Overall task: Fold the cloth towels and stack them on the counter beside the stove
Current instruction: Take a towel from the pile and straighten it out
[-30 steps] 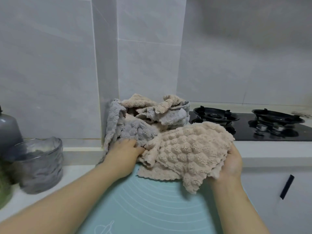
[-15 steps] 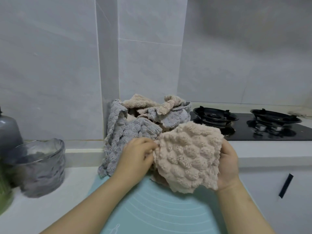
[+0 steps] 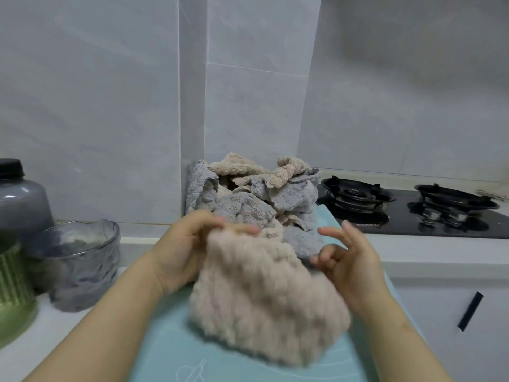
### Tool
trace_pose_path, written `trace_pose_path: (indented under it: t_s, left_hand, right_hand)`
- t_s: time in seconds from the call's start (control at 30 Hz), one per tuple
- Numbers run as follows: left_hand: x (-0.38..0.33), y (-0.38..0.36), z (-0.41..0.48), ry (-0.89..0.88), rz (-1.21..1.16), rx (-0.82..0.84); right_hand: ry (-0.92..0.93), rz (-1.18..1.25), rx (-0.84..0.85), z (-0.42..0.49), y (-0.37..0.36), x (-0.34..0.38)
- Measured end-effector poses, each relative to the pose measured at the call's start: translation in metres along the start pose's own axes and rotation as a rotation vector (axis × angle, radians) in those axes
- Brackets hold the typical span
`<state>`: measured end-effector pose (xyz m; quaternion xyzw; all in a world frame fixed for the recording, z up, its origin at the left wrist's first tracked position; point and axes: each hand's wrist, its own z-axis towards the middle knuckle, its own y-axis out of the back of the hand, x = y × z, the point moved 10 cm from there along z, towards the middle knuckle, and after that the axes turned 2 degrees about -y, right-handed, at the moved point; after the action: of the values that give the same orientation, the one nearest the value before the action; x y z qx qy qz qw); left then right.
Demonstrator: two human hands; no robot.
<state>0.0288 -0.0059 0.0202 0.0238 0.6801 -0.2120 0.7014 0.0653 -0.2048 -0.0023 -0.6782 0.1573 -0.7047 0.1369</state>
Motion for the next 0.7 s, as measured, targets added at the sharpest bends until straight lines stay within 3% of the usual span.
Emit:
trace_pose_path:
  t_s: [0.03, 0.13, 0.2, 0.27, 0.37, 0.5, 0.6, 0.7]
  left_hand:
    - [0.006, 0.010, -0.001, 0.047, 0.245, -0.077]
    - [0.012, 0.025, 0.000, 0.153, 1.317, -0.174]
    - [0.015, 0.022, 0.004, 0.108, 1.614, -0.187]
    - [0.020, 0.012, 0.005, 0.086, 1.560, -0.147]
    - [0.029, -0.003, 0.008, 0.086, 1.386, -0.033]
    - [0.041, -0.009, 0.011, 0.108, 1.151, 0.082]
    - [0.041, -0.008, 0.007, 0.171, 0.632, 0.003]
    - [0.034, -0.011, 0.008, 0.138, 0.424, 0.010]
  right_hand:
    - [0.016, -0.138, -0.020, -0.001, -0.001, 0.000]
    - [0.167, -0.622, -0.010, -0.002, -0.008, 0.004]
    - [0.162, -0.867, 0.084, -0.002, -0.018, -0.007]
    - [0.092, -1.015, 0.201, -0.002, -0.024, -0.024]
    - [-0.002, -1.043, 0.297, -0.006, -0.027, -0.035]
    - [0.073, -1.021, 0.375, -0.011, -0.039, -0.030]
    - [0.223, -0.810, 0.315, -0.013, -0.044, -0.007]
    - [0.305, -0.534, 0.160, -0.015, -0.033, 0.016]
